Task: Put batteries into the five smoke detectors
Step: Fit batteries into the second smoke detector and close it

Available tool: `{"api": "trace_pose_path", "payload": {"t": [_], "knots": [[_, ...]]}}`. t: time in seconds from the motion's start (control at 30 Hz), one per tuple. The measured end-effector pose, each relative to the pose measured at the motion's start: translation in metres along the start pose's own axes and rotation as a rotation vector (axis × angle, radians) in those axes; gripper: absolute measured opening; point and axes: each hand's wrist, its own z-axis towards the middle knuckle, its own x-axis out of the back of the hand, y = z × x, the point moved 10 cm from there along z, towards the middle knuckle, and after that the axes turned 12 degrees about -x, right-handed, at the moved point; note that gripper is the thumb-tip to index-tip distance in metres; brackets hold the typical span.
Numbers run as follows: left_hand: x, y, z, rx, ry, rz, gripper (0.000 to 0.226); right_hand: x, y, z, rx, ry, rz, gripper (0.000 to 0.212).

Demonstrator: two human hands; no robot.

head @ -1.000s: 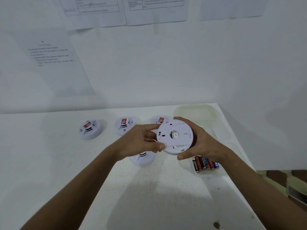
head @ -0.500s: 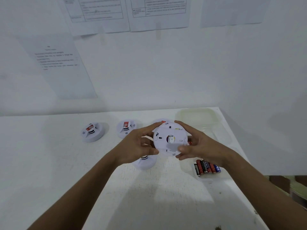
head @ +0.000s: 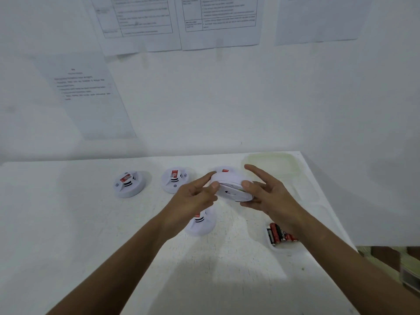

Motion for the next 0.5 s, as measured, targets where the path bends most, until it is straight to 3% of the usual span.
{"api": "trace_pose_path", "payload": {"t": [0.1, 0.27, 0.37, 0.5], "knots": [[0.004, 0.001, 0.001, 0.018, -0.010, -0.069, 0.049, 0.004, -0.003, 0.002, 0.010, 0.005, -0.080, 0.072], [-0.002, 0.014, -0.004, -0.036, -0.139, 0.070, 0.056, -0.003, -0.006, 0.006, 0.021, -0.127, -0.123, 0.102], [-0.003, 0.013, -0.003, -0.070, -0.173, 0.147, 0.071, -0.009, -0.013, 0.003, 0.059, -0.166, -0.228, 0.093], [0.002, 0.021, -0.003, -0.138, -0.145, 0.214, 0.074, -0.026, -0.015, -0.001, 0.092, -0.265, -0.379, 0.072]]}}
